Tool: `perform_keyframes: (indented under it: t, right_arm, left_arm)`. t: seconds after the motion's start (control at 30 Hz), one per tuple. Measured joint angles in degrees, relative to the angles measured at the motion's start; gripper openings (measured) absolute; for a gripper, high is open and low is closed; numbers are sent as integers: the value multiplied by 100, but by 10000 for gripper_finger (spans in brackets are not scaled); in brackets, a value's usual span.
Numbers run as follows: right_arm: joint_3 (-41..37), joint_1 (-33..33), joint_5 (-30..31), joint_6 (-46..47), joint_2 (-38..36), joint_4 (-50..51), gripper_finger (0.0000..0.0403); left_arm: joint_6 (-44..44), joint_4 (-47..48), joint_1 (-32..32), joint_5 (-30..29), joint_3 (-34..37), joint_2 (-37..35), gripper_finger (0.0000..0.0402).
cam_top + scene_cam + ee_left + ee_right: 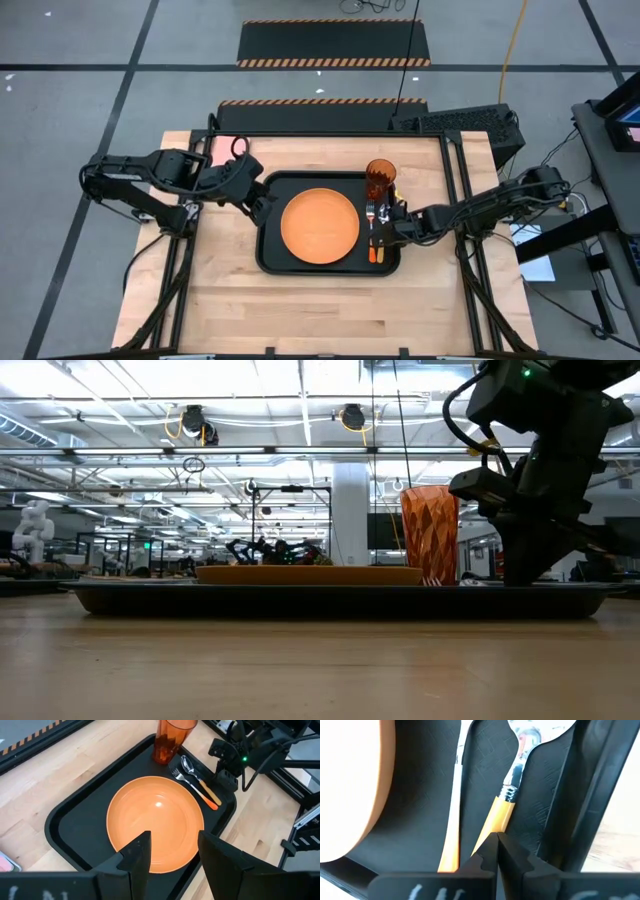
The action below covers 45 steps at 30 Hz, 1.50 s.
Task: Pick and place plate/cup/fork/spoon on tray
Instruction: Put the light orange spoon on the black tray to the right of the orange fork, then return to Home Position
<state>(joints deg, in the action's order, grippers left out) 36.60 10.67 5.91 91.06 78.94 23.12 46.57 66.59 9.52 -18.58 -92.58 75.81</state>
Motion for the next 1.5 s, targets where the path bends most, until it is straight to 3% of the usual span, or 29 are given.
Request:
perform_keyframes:
  t: [0.4, 1.5]
  right_arm:
    - [42, -4, 31, -89, -122, -501, 0]
    - [48, 296, 4, 87, -86, -619, 0]
  left_arm:
    - [-106, -8, 0, 10, 0, 0, 166]
    - [-295, -15, -2, 49, 0, 0, 166]
